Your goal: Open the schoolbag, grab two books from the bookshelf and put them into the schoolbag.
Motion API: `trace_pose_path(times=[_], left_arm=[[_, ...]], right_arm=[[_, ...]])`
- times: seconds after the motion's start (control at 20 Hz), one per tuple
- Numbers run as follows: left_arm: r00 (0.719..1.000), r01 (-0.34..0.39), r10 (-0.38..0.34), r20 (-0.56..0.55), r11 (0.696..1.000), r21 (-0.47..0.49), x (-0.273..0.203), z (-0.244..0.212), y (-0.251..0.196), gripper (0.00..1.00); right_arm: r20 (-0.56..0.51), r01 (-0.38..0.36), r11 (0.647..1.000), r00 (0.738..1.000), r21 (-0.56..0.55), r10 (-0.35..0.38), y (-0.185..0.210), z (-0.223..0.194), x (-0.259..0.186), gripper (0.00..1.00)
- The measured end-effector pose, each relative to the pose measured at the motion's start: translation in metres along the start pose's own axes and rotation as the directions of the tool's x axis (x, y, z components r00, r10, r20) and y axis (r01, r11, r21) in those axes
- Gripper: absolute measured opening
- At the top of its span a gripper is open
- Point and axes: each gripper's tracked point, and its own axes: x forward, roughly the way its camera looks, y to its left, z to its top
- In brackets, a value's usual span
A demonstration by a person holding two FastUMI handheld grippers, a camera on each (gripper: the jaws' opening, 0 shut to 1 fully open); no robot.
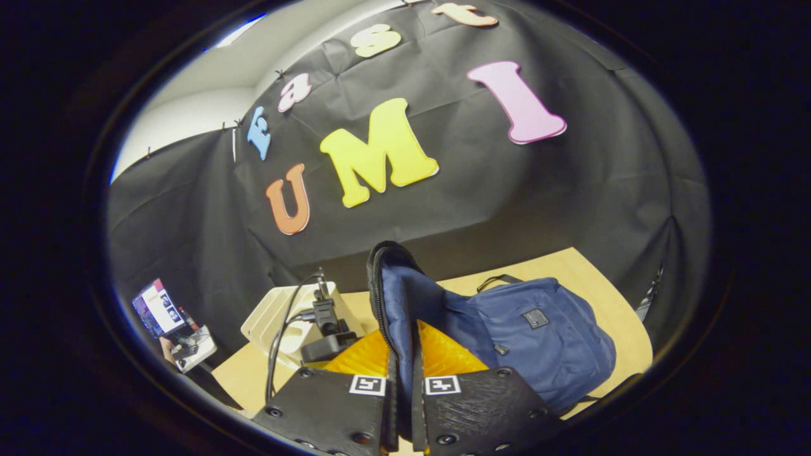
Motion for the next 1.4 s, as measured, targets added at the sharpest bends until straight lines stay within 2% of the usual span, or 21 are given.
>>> trace_pose_path(times=[0.2, 0.4, 0.55, 0.65, 0.8, 1.05, 1.1, 1.25, 1.35, 1.4], left_arm=[[0.996, -0.086, 0.088, -0.009, 0.989, 0.12, -0.015, 0.002, 0.013, 0.79], [0.997, -0.077, 0.075, 0.018, 0.982, 0.173, -0.036, 0.017, 0.0, 0.79], [0.994, -0.102, 0.093, 0.05, 0.966, 0.236, -0.059, 0.028, -0.005, 0.79], [0.994, -0.098, 0.082, 0.068, 0.952, 0.291, -0.074, 0.034, -0.012, 0.79], [0.986, -0.135, 0.09, 0.138, 0.92, 0.367, -0.1, 0.049, -0.013, 0.79], [0.984, -0.095, 0.026, 0.174, 0.91, 0.404, -0.143, 0.055, -0.019, 0.79], [0.981, -0.094, 0.016, 0.192, 0.91, 0.403, -0.152, 0.059, -0.018, 0.79], [0.974, -0.091, -0.004, 0.227, 0.91, 0.405, -0.177, 0.068, -0.009, 0.79], [0.968, -0.118, 0.015, 0.251, 0.909, 0.401, -0.194, 0.072, -0.002, 0.79], [0.963, -0.137, 0.026, 0.269, 0.904, 0.405, -0.203, 0.074, 0.003, 0.79]], right_arm=[[-0.001, 0.027, 1.0, 1.0, -0.001, -0.027, -0.006, -0.002, -0.004, 0.08], [0.001, 0.058, 0.998, 0.998, 0.005, -0.058, -0.009, -0.007, -0.007, 0.08], [0.005, 0.101, 0.995, 0.995, -0.003, -0.101, -0.012, -0.008, -0.008, 0.07], [0.01, 0.132, 0.991, 0.991, 0.007, -0.132, -0.015, -0.008, -0.01, 0.08], [0.011, 0.179, 0.984, 0.984, 0.009, -0.179, -0.021, -0.011, -0.012, 0.09], [0.024, 0.264, 0.964, 0.964, -0.027, -0.264, -0.033, -0.021, -0.02, 0.11], [0.018, 0.275, 0.961, 0.961, -0.034, -0.275, -0.034, -0.024, -0.021, 0.17], [0.024, 0.307, 0.949, 0.952, -0.068, -0.306, -0.032, -0.032, -0.021, 0.2], [0.028, 0.335, 0.937, 0.942, -0.099, -0.334, -0.031, -0.038, -0.023, 0.17], [0.025, 0.352, 0.929, 0.936, -0.116, -0.351, -0.032, -0.043, -0.022, 0.22]])
